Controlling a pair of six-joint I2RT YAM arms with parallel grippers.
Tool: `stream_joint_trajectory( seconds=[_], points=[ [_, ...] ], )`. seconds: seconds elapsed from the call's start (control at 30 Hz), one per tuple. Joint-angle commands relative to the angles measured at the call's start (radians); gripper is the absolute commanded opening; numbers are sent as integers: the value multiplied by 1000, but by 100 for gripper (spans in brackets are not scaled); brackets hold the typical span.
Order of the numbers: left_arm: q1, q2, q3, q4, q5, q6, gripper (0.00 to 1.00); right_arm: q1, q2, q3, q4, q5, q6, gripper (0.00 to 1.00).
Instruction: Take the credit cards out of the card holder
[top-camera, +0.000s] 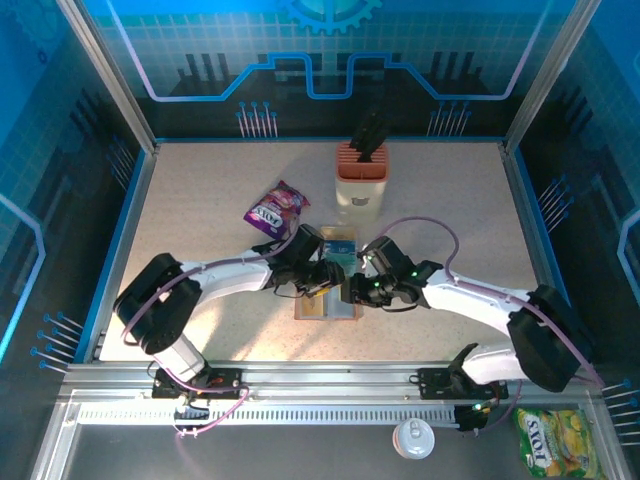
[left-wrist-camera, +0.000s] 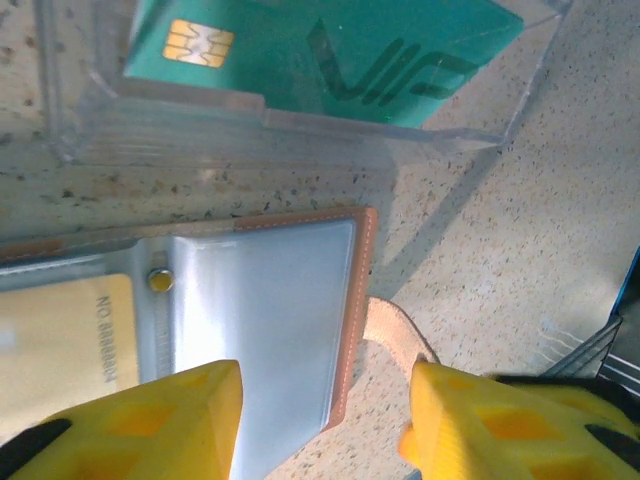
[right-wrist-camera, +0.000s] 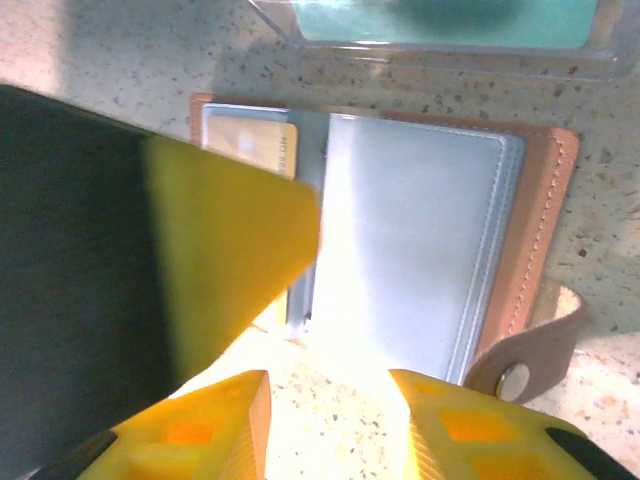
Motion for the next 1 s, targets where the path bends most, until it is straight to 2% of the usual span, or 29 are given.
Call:
stream_joint_trajectory(
  seconds=[0.0, 0.2, 0.53, 0.97],
  points=[
    [13, -65, -53, -72, -43, 39, 47, 25, 50, 45, 35, -20, 10, 36],
    [43, -154, -133, -96, -80, 44, 42, 67, 161, 110, 62, -35, 15, 36],
    [98, -246, -239, -101, -76, 45, 29, 108, 283, 190, 105, -49, 25, 36],
    [115, -209, -262, -65, -56, 58, 11, 113, 331, 198, 118, -61, 30, 36]
  ],
)
